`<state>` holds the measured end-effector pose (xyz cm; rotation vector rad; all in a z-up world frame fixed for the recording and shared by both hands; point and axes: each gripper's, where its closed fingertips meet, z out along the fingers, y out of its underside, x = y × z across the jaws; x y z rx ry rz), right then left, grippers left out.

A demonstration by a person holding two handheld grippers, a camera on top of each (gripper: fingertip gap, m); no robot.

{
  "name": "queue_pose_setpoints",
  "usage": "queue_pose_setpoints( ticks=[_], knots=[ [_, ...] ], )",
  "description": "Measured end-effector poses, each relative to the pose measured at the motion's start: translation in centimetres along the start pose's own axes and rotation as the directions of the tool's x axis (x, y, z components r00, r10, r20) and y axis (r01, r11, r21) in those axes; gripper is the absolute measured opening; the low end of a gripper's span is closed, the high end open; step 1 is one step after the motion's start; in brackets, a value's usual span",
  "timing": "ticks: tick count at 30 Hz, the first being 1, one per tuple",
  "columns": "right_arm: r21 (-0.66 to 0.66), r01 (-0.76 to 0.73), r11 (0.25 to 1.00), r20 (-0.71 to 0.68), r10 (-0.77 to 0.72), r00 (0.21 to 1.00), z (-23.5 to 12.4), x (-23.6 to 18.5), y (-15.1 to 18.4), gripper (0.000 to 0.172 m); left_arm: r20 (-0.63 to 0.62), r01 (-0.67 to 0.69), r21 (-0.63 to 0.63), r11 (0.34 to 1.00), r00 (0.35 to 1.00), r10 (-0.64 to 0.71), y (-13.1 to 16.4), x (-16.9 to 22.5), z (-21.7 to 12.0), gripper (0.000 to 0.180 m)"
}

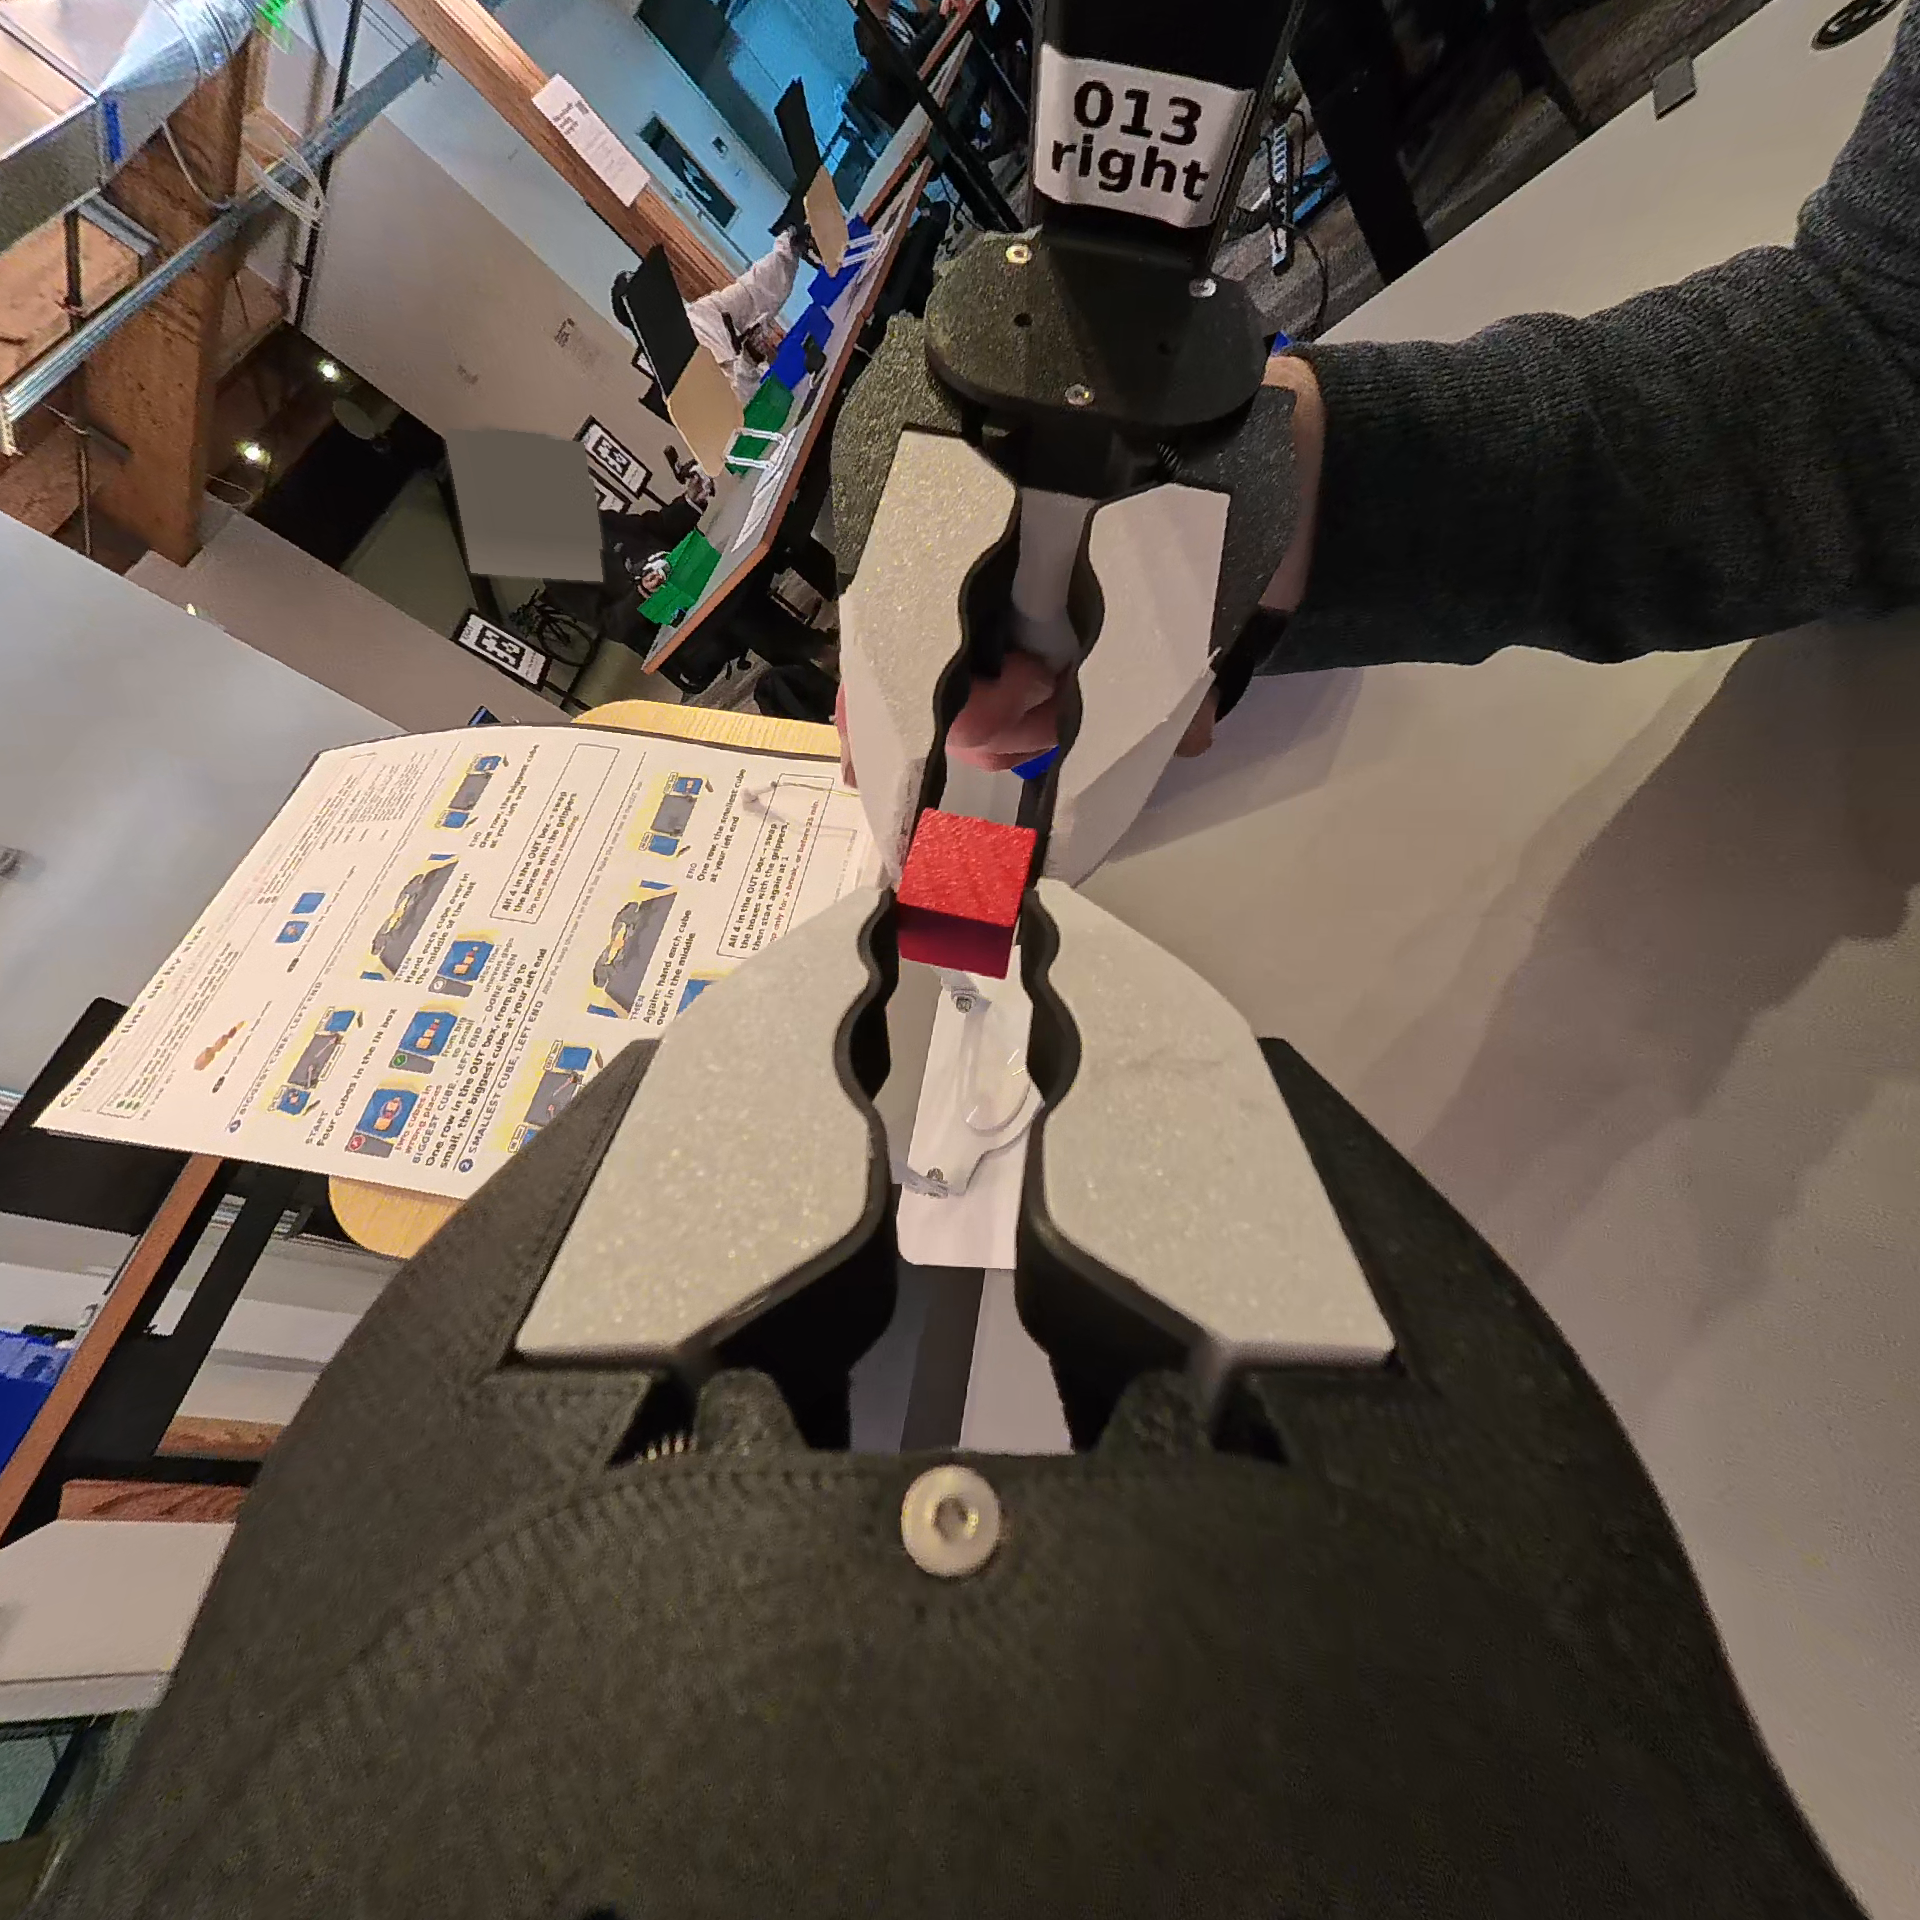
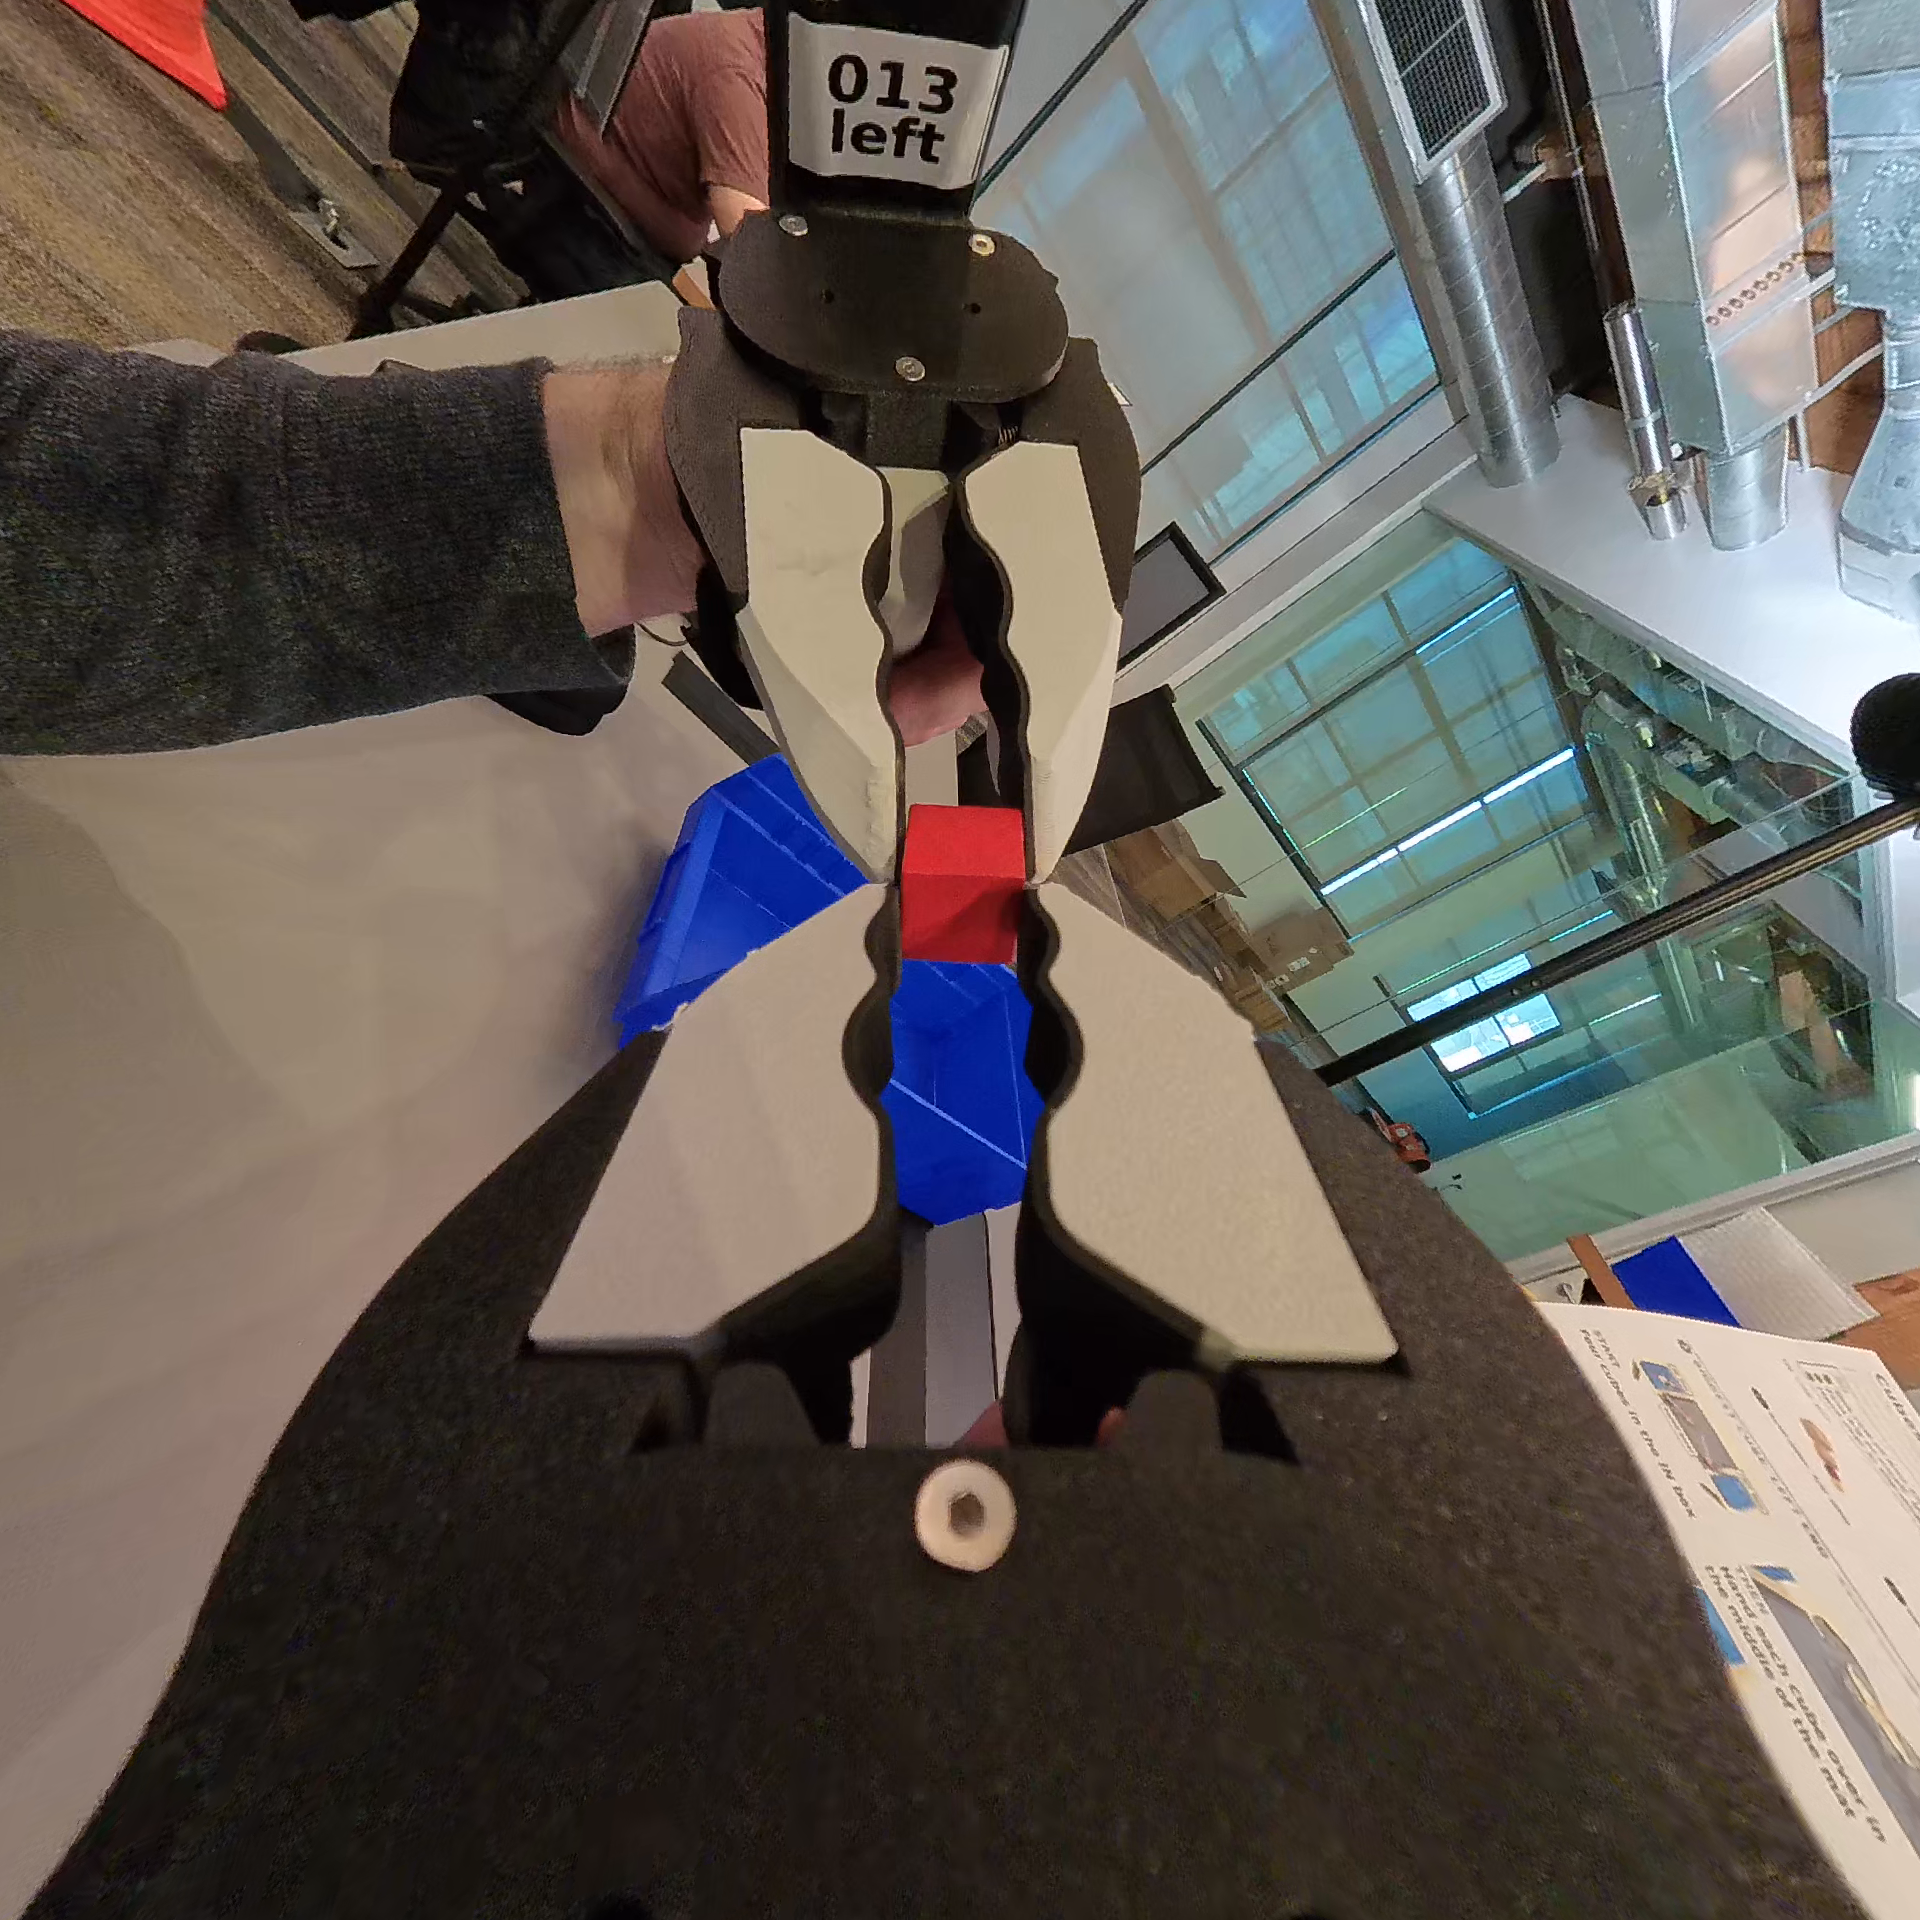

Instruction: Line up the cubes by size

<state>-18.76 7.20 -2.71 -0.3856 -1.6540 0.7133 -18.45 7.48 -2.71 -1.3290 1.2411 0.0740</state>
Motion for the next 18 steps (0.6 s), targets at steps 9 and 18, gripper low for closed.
queue_pose_setpoints(
  ticks=[9,18],
  knots=[
    [-0.001,-0.001,1.0,-0.001,0.001,1.0,0.11,0.06,0.04,0.02,0.003,-0.003,-0.006,1.0,1.0,0.003,0.09,-0.06,-0.06,0.021],
    [0.004,-0.011,1.0,-0.017,0.011,1.0,0.06,0.41,-0.06,0.02,0.015,-0.01,0.009,1.0,1.0,0.01,-0.18,-0.15,-0.1,0.028]
  ],
)
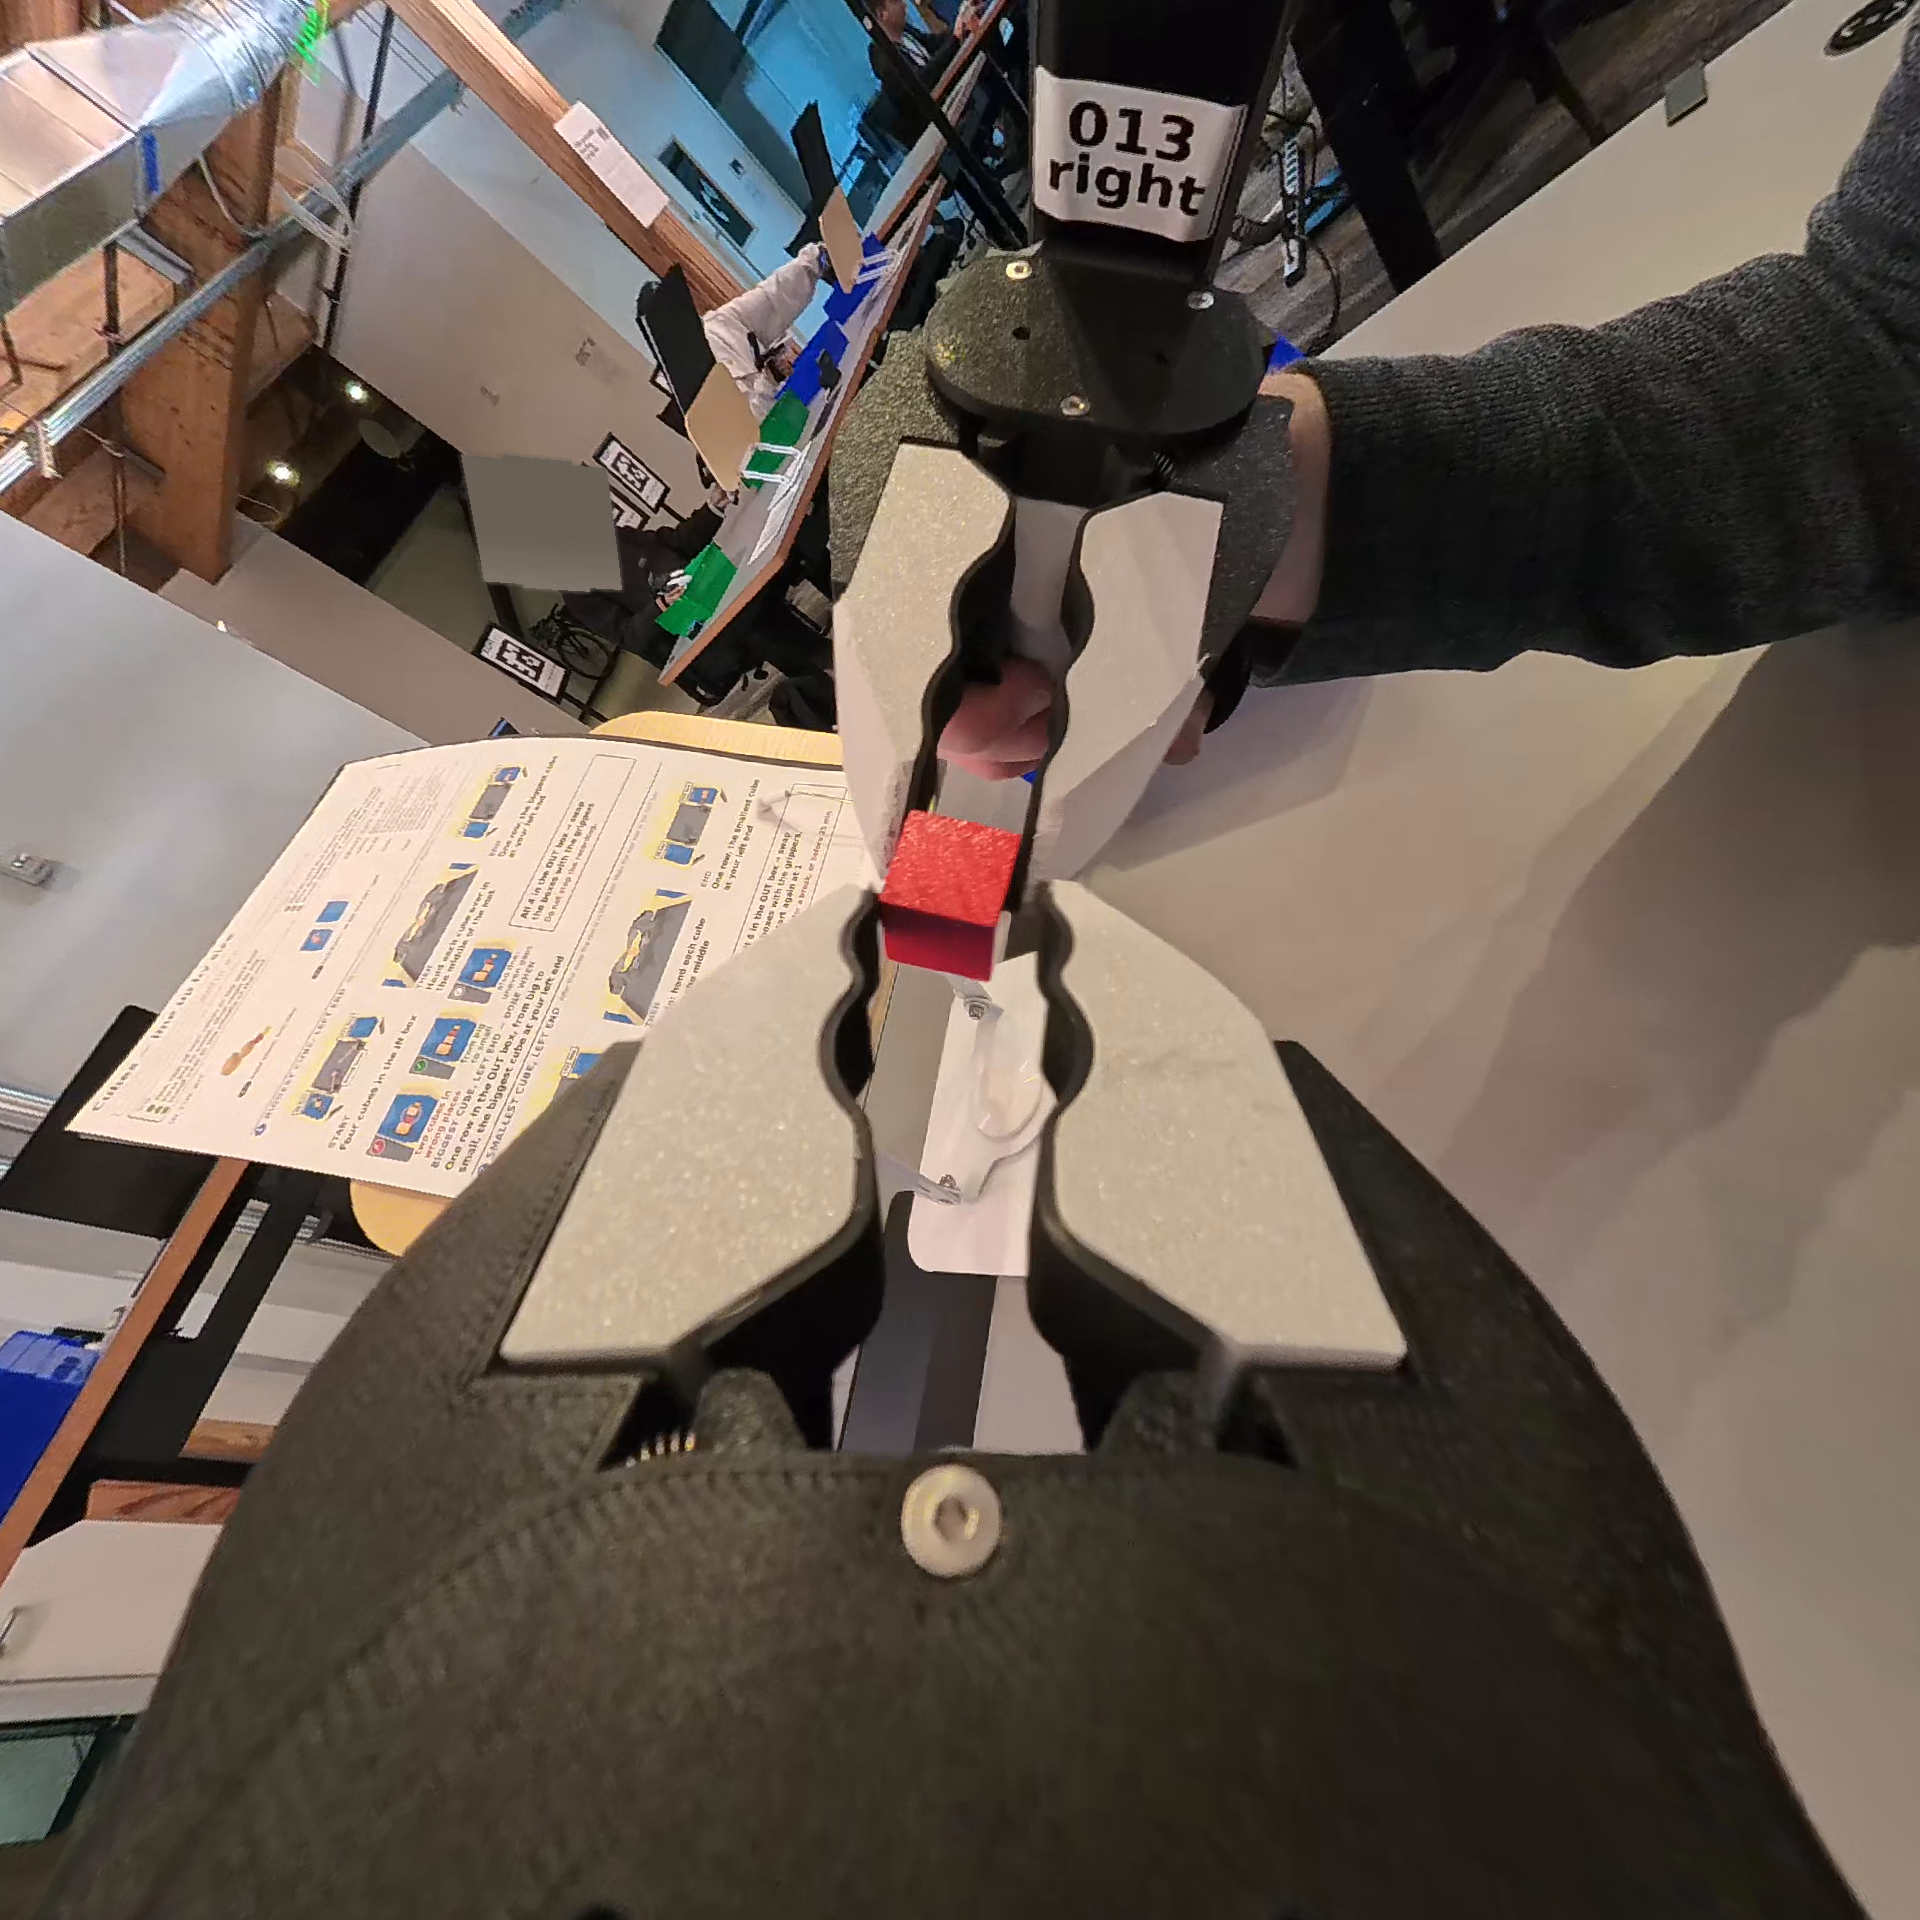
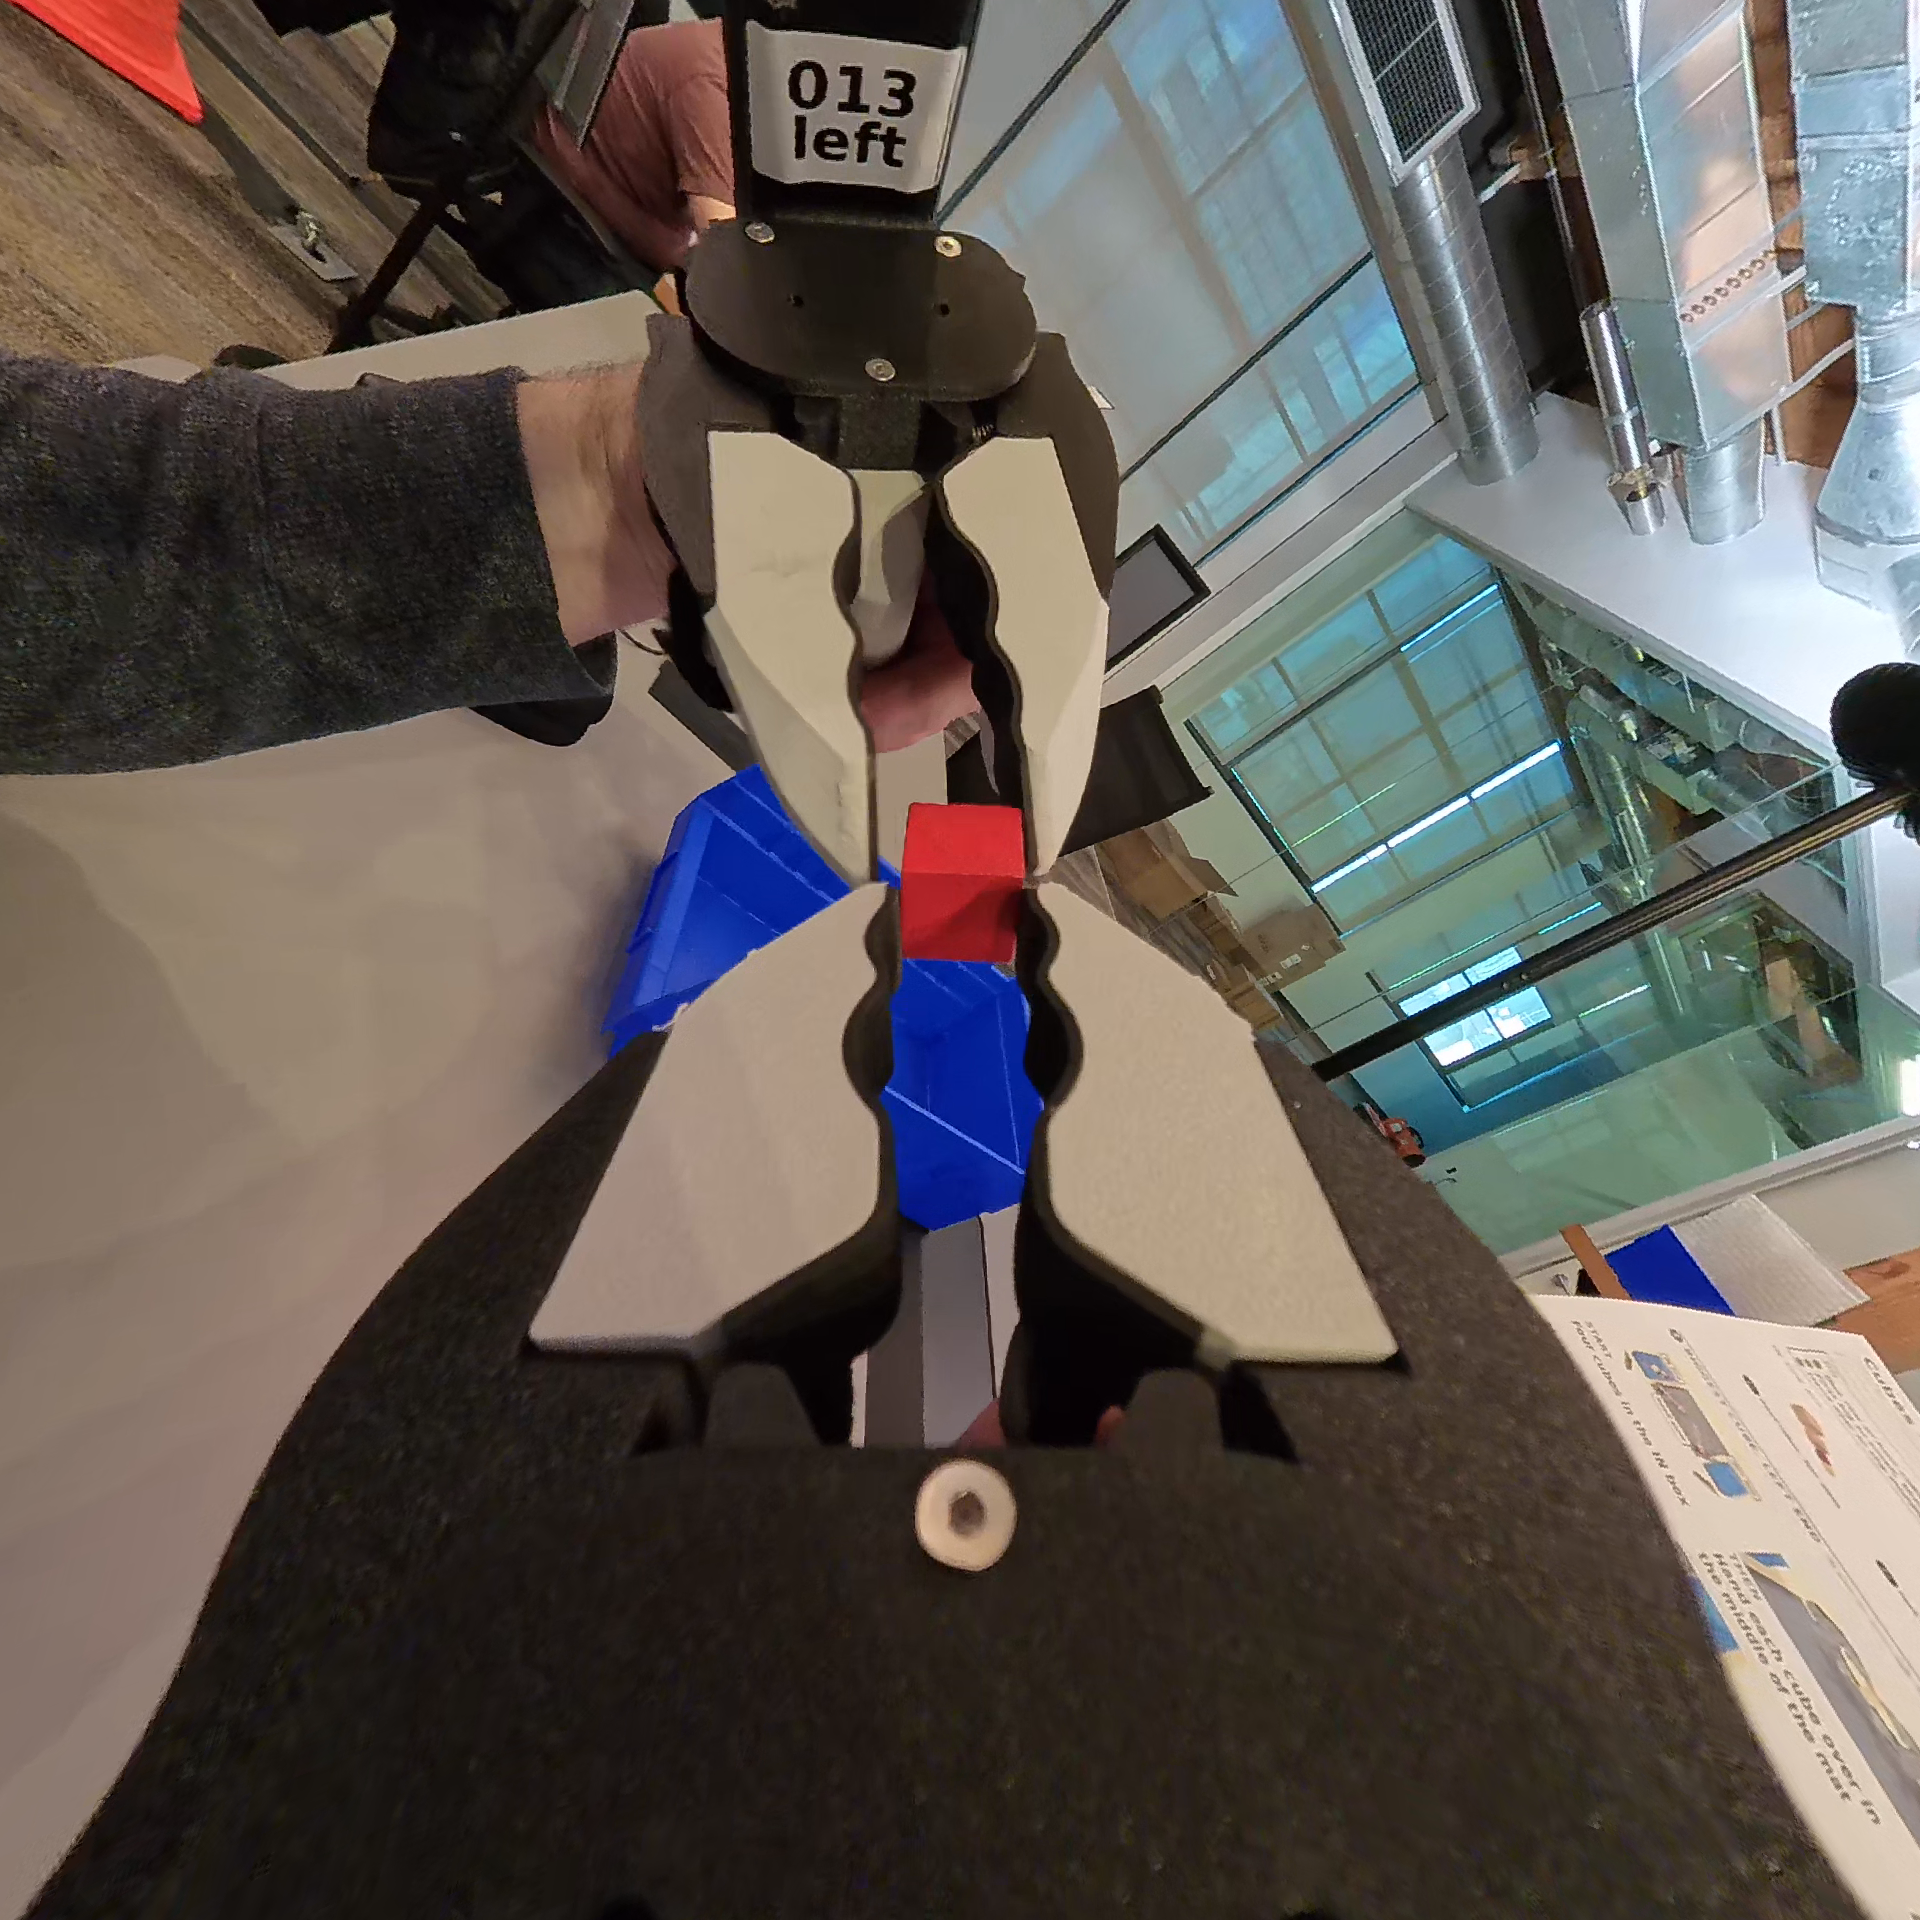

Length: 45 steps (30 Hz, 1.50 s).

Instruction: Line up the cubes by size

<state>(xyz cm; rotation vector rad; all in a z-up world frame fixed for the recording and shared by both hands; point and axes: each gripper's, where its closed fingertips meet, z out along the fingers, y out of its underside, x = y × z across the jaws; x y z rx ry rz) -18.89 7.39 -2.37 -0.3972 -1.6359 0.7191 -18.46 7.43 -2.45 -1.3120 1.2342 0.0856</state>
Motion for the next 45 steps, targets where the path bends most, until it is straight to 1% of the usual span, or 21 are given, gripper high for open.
queue_pose_setpoints(
  ticks=[1,6,8,10,11,14,19,22,24,26,29,30,32,35,36,38,39,42,45],
  knots=[
    [-0.003,0.0,1.0,-0.006,0.0,1.0,0.0,0.1,0.1,0.02,0.004,-0.001,-0.003,1.0,1.0,0.001,0.0,-0.1,0.0,0.031],
    [-0.012,-0.003,1.0,-0.012,0.003,1.0,0.0,0.3,0.3,0.02,0.034,-0.011,-0.023,1.0,0.999,0.012,0.1,-0.5,0.0,0.034],
    [-0.013,-0.004,1.0,-0.015,0.004,1.0,-0.1,0.4,0.3,0.02,0.048,-0.013,-0.009,1.0,0.999,0.013,-0.2,-0.7,-0.4,0.034],
    [-0.013,-0.005,1.0,-0.024,0.005,1.0,-0.3,0.6,0.3,0.021,0.088,-0.021,-0.017,1.0,0.996,0.023,-0.2,-1.4,-0.9,0.033],
    [-0.016,-0.006,1.0,-0.029,0.005,1.0,-0.4,0.7,0.3,0.02,0.116,-0.03,-0.021,0.999,0.993,0.033,-0.2,-1.8,-1.2,0.026],
    [-0.035,-0.004,0.999,-0.059,0.002,0.998,-1.4,1.3,0.4,0.02,0.185,-0.046,-0.01,0.999,0.982,0.047,-0.7,-2.9,-2.5,0.0],
    [-0.057,-0.027,0.998,-0.118,0.02,0.993,-5.2,2.3,0.6,0.02,0.256,-0.057,0.057,0.997,0.966,0.041,-2.3,-3.8,-4.5,0.0],
    [-0.159,-0.034,0.987,-0.152,0.01,0.988,-9.0,2.5,2.5,0.02,0.259,-0.065,0.071,0.995,0.965,0.044,-2.6,-3.8,-4.9,0.0],
    [-0.271,-0.036,0.962,-0.163,-0.009,0.987,-12.4,2.5,4.9,0.02,0.273,-0.077,0.054,0.996,0.96,0.059,-2.6,-3.9,-4.9,0.0],
    [-0.429,-0.048,0.902,-0.173,-0.03,0.985,-16.5,2.9,8.4,0.02,0.267,-0.079,0.062,0.995,0.962,0.06,-3.0,-3.8,-4.6,0.0],
    [-0.637,-0.065,0.768,-0.171,-0.058,0.984,-23.2,3.6,12.9,0.02,0.269,-0.082,0.114,0.99,0.962,0.049,-4.2,-3.8,-3.8,0.0],
    [-0.702,-0.061,0.709,-0.156,-0.07,0.985,-25.4,3.8,14.2,0.02,0.277,-0.092,0.119,0.989,0.959,0.055,-4.5,-3.9,-3.5,0.0],
    [-0.822,-0.039,0.568,-0.12,-0.105,0.987,-30.0,4.6,16.6,0.02,0.29,-0.098,0.139,0.985,0.955,0.054,-5.1,-4.2,-2.9,0.0],
    [-0.902,-0.092,0.423,-0.112,-0.021,0.994,-35.5,5.0,20.0,0.021,0.276,-0.099,0.166,0.981,0.96,0.05,-5.5,-4.2,-1.8,0.0],
    [-0.924,-0.088,0.373,-0.103,-0.021,0.994,-37.2,5.2,21.2,0.021,0.272,-0.098,0.157,0.983,0.961,0.053,-5.4,-4.2,-1.5,0.0],
    [-0.964,-0.098,0.247,-0.095,0.022,0.995,-40.6,5.1,23.9,0.02,0.268,-0.098,0.119,0.988,0.961,0.063,-4.8,-4.2,-0.8,0.0],
    [-0.976,-0.091,0.199,-0.084,0.042,0.996,-42.0,4.8,25.1,0.02,0.269,-0.1,0.1,0.99,0.961,0.069,-4.5,-4.2,-0.5,0.0],
    [-0.992,-0.073,0.102,-0.056,0.157,0.986,-44.2,3.0,28.0,0.02,0.252,-0.103,0.078,0.992,0.964,0.081,-4.3,-4.0,0.2,0.0],
    [-0.999,-0.019,0.028,-0.011,0.25,0.968,-45.3,1.1,30.4,0.02,0.241,-0.109,0.059,0.992,0.966,0.092,-4.1,-3.8,0.7,0.0]
  ],
)
